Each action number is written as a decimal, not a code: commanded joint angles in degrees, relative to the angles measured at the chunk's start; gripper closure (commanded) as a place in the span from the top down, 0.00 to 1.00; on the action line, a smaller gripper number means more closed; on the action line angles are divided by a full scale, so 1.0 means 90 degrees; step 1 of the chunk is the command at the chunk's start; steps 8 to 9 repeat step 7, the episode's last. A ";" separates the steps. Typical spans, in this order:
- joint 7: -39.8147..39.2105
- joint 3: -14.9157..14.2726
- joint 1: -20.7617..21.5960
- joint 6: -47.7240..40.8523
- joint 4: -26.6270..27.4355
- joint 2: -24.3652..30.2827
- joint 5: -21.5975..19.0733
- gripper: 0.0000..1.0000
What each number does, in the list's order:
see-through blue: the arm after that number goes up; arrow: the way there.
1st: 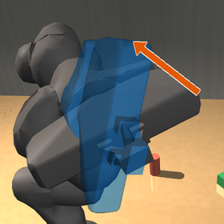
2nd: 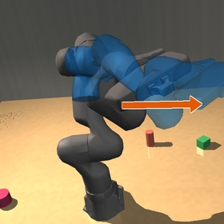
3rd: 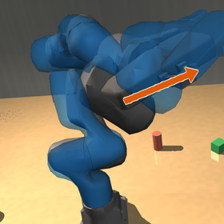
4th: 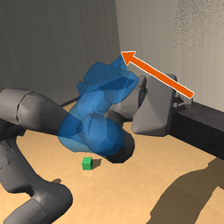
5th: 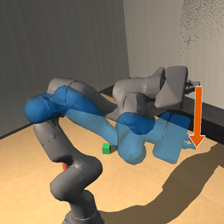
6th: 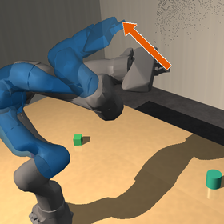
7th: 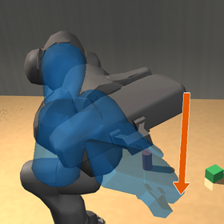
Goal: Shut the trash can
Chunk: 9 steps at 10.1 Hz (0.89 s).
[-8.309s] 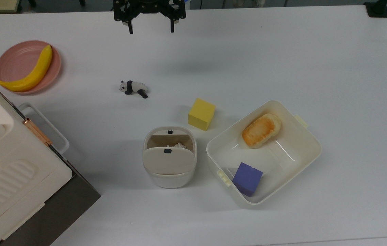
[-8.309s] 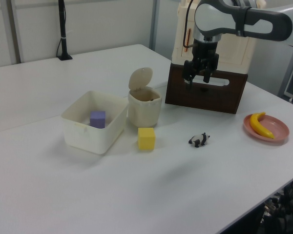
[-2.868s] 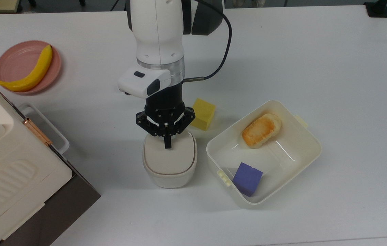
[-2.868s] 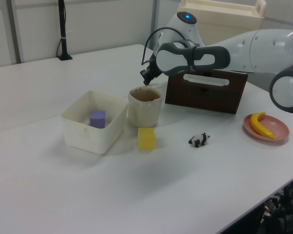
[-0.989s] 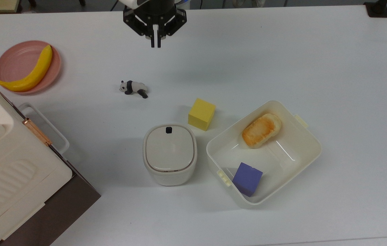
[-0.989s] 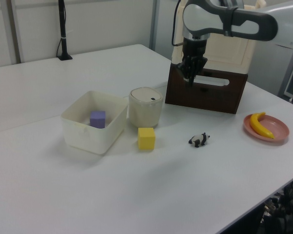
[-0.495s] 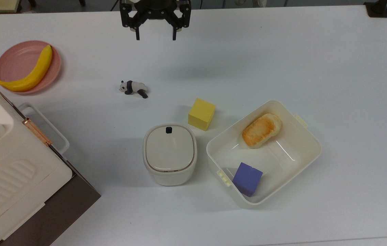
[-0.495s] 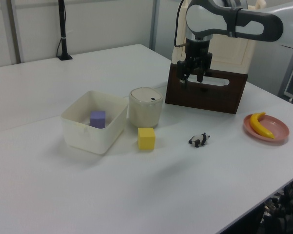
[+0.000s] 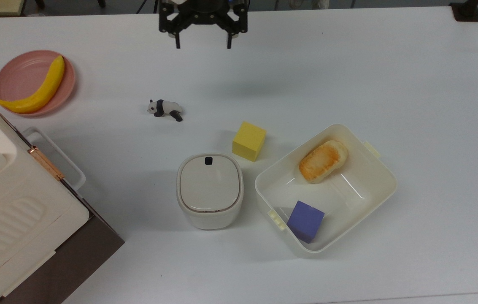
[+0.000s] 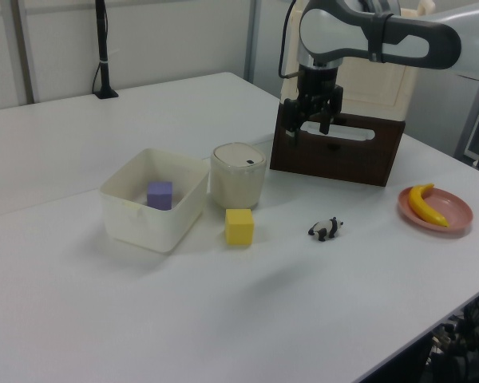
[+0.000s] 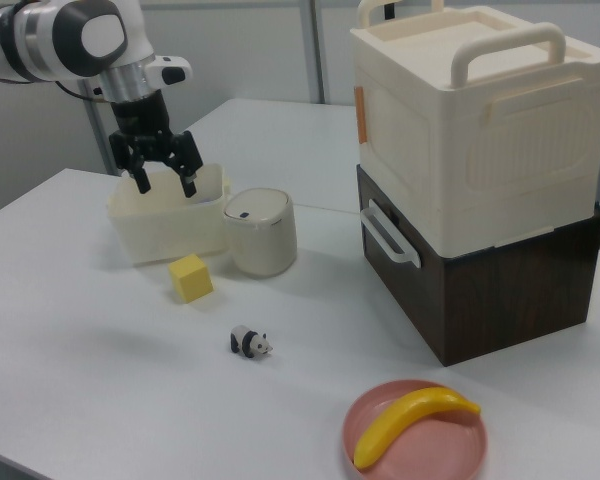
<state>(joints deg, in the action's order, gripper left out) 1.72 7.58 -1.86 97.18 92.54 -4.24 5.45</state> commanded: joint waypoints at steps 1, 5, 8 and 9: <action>0.0180 -0.0031 0.0294 0.0091 0.0138 0.0100 -0.0146 1.00; 0.0180 -0.0031 0.0275 -0.0134 0.0030 0.0139 -0.0146 1.00; 0.0180 -0.0031 0.0275 -0.0144 0.0030 0.0149 -0.0146 1.00; 0.0180 -0.0031 0.0275 -0.0144 0.0030 0.0149 -0.0146 1.00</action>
